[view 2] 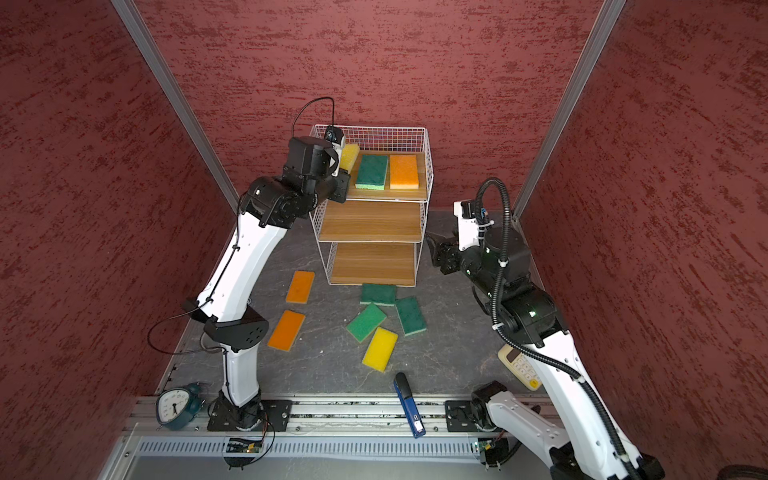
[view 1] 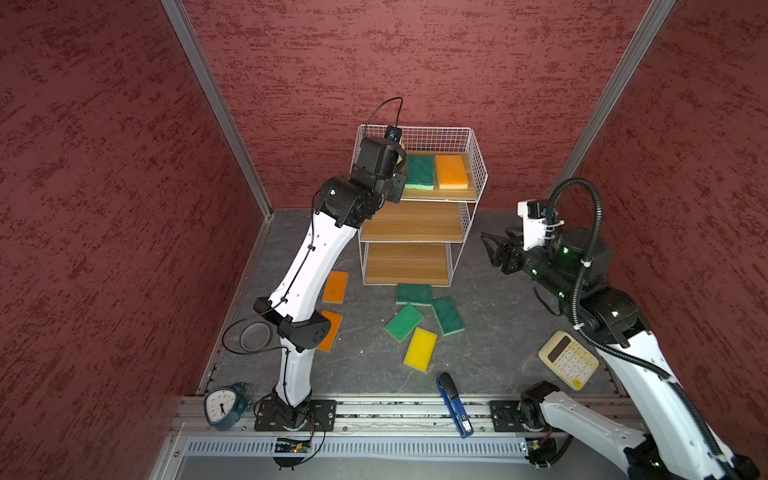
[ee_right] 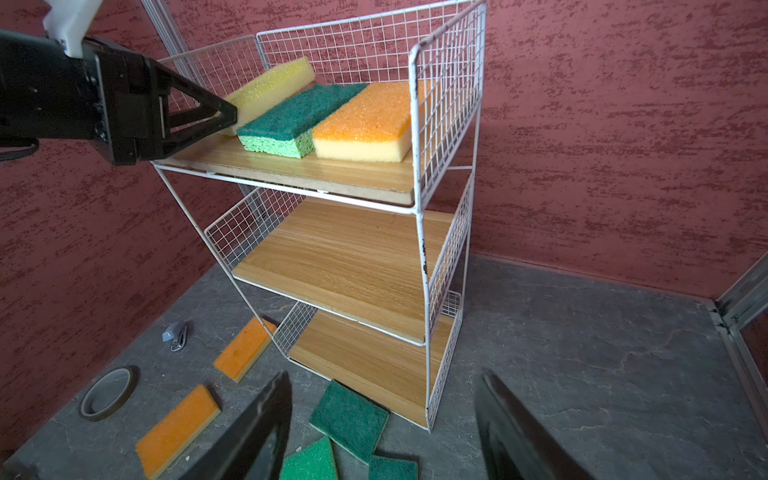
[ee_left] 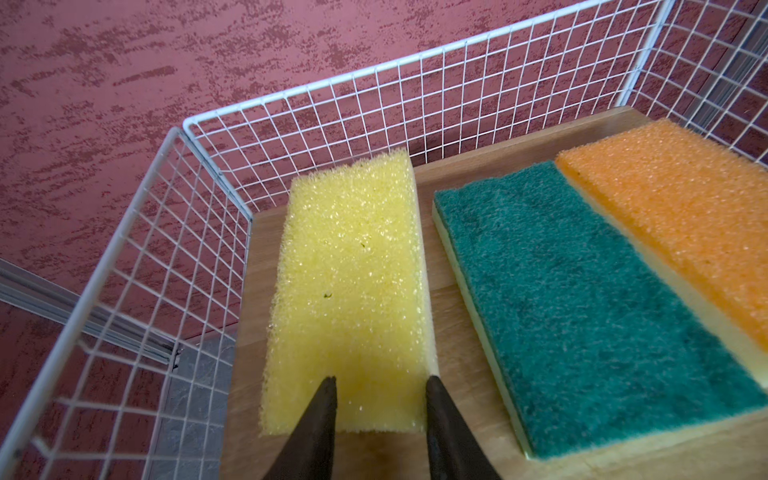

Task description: Place and organize the cleaning sponges onto the shelf

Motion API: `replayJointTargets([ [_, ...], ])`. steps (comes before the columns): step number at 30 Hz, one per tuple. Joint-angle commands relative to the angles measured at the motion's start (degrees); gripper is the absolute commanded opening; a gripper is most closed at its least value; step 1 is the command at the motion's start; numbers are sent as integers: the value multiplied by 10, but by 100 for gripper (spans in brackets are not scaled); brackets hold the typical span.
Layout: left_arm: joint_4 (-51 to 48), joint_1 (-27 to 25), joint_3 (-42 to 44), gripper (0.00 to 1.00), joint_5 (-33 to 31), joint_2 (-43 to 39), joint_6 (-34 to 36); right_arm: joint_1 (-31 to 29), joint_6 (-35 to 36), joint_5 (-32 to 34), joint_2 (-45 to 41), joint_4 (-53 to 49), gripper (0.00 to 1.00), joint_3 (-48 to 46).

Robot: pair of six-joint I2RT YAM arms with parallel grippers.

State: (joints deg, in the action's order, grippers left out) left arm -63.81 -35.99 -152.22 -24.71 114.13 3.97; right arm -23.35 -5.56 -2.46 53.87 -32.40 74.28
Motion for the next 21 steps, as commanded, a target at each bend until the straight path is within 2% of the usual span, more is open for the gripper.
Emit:
replayJointTargets([
  [1, 9, -3, -6, 33, -8, 20, 17, 6, 7, 12, -9, 11, 71, -9],
  [11, 38, -17, -6, 12, -33, 14, 39, 6, 7, 18, -23, 10, 71, -14],
  [17, 66, -39, -5, 8, -69, 7, 59, 6, 6, 18, -33, 8, 71, -16],
  [21, 82, -58, -5, 7, -121, 6, 83, 6, 4, 22, -43, 7, 71, -21],
])
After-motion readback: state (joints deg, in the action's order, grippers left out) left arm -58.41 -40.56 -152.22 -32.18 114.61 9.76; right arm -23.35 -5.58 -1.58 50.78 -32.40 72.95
